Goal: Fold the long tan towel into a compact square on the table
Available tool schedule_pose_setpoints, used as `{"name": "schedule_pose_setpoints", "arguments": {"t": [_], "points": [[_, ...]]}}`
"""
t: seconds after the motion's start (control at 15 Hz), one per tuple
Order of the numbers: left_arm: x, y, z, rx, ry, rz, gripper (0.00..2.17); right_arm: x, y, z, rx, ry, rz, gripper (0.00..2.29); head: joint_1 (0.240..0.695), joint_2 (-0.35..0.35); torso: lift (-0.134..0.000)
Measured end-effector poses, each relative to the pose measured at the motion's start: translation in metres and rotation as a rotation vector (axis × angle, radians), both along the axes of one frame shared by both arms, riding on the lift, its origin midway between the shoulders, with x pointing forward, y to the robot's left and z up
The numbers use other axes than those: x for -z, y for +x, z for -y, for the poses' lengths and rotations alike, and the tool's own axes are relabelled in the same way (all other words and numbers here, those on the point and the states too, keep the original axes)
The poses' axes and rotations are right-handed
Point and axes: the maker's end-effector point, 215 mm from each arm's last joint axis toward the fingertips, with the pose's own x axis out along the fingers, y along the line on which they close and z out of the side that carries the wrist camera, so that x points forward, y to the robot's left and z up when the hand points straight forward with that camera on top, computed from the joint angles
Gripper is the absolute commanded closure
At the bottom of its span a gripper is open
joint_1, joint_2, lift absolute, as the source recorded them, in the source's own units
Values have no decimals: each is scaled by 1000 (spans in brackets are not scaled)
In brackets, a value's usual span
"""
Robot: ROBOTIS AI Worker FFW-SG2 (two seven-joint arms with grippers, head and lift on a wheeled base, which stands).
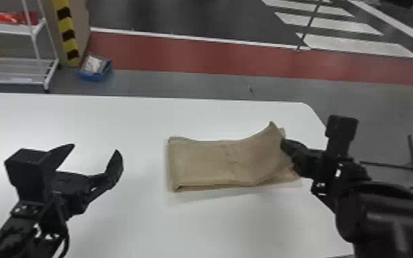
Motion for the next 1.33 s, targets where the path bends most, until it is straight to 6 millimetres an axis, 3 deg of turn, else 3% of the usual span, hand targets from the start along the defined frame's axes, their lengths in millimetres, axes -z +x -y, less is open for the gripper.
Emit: {"name": "schedule_pose_setpoints", "arguments": {"t": [0.2,0.47,0.73,0.87,1.13,1.33], "points": [[0,1,3,2,6,2,36,20,2,1,-1,-5,-14,1180,695,-243,-123],[0,-1,3,3,8,1,36,5,5,10,-4,2,16,1180,695,-252,-123],[1,-2,2,1,10,0,36,-13,1,43,47,15,58,1180,695,-285,-123],[2,-3,3,3,9,-4,36,-6,1,56,62,-1,39,1177,695,-297,-123],[5,-3,5,4,12,-10,36,16,0,59,63,-18,4,1177,695,-304,-123],[7,-2,3,2,18,-15,36,-8,-1,49,36,-1,55,1177,695,-294,-123]]}}
